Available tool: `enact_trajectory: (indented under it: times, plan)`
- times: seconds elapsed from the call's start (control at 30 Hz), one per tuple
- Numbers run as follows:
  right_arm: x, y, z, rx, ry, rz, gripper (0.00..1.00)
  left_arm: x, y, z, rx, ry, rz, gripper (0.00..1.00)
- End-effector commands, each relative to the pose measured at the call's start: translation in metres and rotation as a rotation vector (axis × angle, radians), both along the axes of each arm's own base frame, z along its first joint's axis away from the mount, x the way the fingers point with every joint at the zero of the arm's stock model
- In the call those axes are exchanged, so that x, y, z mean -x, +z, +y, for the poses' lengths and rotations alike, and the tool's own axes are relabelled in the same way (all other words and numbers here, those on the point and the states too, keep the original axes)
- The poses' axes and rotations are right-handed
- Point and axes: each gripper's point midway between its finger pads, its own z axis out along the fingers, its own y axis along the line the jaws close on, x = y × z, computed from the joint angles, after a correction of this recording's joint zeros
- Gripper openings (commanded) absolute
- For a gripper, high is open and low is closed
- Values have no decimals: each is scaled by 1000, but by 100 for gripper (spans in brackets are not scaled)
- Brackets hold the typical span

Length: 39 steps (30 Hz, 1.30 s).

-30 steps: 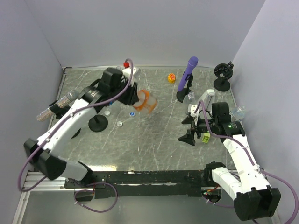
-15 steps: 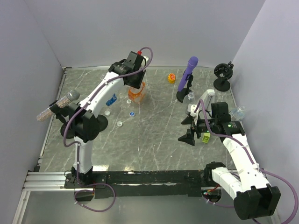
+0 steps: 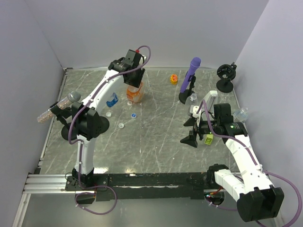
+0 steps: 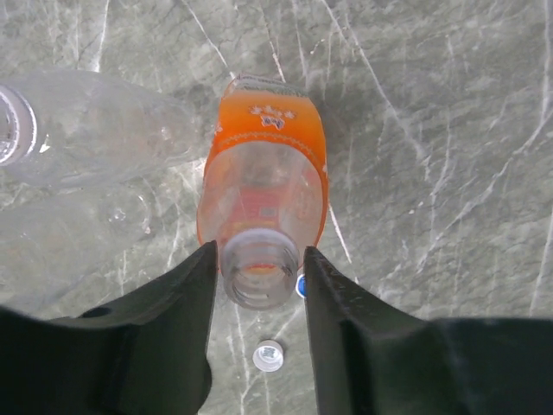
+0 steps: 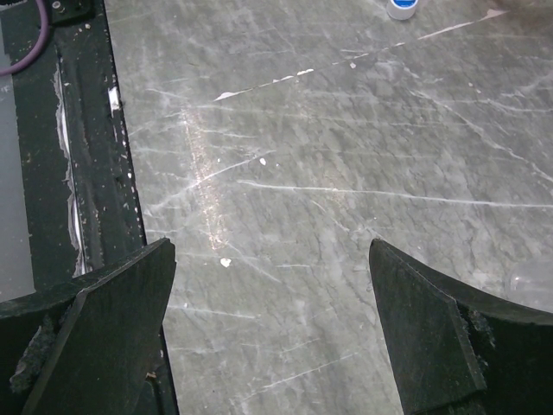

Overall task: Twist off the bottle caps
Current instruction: Place the plastic bottle at the center of the board.

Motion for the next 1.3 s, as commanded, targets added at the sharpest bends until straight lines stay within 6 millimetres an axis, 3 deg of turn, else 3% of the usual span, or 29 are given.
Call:
enact_trajectory:
  times: [0.0,0.17,1.27]
  plan:
    - [1,0,4,-17,26,-15,99,-9,3,0,0,-2,-20,54]
    - [1,0,5,-18,31,-11,99,-9,5,-2,8,-11,-21,59]
    - [1,-1,4,-11,29,-17,99,6,34,-2,70,-21,-61,59]
